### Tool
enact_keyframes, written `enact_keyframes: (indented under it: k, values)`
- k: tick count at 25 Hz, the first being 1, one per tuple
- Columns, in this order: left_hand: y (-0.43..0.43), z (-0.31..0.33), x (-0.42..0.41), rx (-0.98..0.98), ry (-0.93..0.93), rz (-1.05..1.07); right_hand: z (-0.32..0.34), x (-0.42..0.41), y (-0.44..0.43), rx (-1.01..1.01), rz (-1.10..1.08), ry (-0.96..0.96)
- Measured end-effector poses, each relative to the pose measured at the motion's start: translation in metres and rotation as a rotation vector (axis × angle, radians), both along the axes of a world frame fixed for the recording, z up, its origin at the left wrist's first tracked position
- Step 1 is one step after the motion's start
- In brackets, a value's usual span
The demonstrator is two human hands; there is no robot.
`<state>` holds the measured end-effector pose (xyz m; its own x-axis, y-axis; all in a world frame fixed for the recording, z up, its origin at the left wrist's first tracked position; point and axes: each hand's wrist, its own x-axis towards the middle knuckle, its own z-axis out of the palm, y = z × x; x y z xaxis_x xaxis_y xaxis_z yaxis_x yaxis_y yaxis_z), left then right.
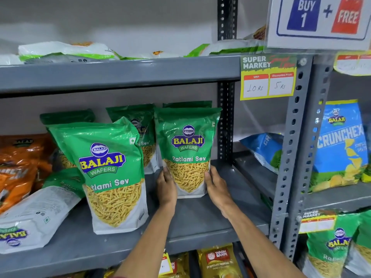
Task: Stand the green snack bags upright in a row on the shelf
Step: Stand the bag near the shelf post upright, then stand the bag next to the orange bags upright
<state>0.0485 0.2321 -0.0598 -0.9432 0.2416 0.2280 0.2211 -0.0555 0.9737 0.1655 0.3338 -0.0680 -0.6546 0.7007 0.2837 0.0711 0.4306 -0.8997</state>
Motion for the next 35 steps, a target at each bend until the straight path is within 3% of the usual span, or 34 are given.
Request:
enact_keyframes:
  k: [9, 18, 20, 23, 26, 29, 35]
  values:
    - [-0.036, -0.001, 0.041, -0.144, 0.109, -0.018, -0.001, 0.038, -0.020, -0.063, 0.058, -0.015]
    - [-0.063, -0.009, 0.072, -0.131, 0.117, -0.052, -0.007, 0.075, -0.042, 0.008, 0.061, -0.007]
    - [-0.069, -0.007, 0.075, -0.157, 0.181, 0.002, -0.007, 0.078, -0.054, 0.065, -0.025, 0.085]
    - [-0.096, -0.008, 0.084, -0.049, 0.381, 0.024, -0.016, 0.081, -0.084, 0.279, -0.200, 0.380]
    - [-0.134, 0.002, 0.080, 0.051, 0.511, -0.076, -0.009, 0.061, -0.127, 0.466, -0.065, 0.518]
    - [-0.176, 0.024, 0.054, 0.055, 0.541, -0.018, 0.013, 0.028, -0.177, 0.459, 0.156, 0.560]
    - [-0.276, 0.044, -0.024, 0.132, 0.467, 0.135, 0.023, -0.047, -0.260, 0.391, 0.353, 0.369]
